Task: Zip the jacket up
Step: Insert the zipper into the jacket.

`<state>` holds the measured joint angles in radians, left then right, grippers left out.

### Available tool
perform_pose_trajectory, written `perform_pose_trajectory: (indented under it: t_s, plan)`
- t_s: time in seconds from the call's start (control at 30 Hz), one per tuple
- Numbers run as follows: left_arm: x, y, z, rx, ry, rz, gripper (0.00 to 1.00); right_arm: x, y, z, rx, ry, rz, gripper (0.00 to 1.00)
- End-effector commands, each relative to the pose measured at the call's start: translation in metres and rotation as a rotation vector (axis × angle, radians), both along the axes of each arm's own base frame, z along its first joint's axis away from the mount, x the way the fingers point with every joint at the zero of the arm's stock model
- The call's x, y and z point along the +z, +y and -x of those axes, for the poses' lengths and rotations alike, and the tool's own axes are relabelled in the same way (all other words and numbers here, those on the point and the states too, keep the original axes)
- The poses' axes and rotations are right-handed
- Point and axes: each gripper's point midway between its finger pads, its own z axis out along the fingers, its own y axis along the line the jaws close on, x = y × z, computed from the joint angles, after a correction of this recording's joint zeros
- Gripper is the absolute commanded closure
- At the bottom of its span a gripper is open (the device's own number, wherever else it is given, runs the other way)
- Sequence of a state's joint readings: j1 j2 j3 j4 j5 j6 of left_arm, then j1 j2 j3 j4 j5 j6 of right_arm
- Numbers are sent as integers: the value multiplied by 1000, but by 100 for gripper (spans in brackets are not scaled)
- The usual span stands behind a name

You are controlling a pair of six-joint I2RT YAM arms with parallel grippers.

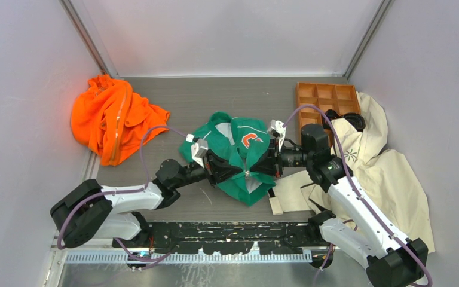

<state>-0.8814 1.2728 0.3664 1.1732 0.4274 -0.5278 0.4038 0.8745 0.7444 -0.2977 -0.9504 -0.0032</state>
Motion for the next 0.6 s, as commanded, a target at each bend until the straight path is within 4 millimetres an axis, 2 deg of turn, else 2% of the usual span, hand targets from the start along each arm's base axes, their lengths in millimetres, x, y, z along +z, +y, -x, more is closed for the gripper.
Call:
perform_pose_trajectory:
  t_s: [0.0, 0.27, 0.47, 0.57]
  plan:
    - [18, -3, 1, 7, -54, 23, 100, 29, 1, -3, 0, -109, -33, 99]
    - [17, -7, 5, -17, -54, 18, 100, 33, 6, -5, -7, -83, -68, 99]
    - [17, -5, 6, -13, -53, 20, 100, 19, 1, -13, -77, -62, -18, 99]
    - [12, -7, 5, -16, -40, 8, 100, 16, 5, -6, -52, -43, -16, 99]
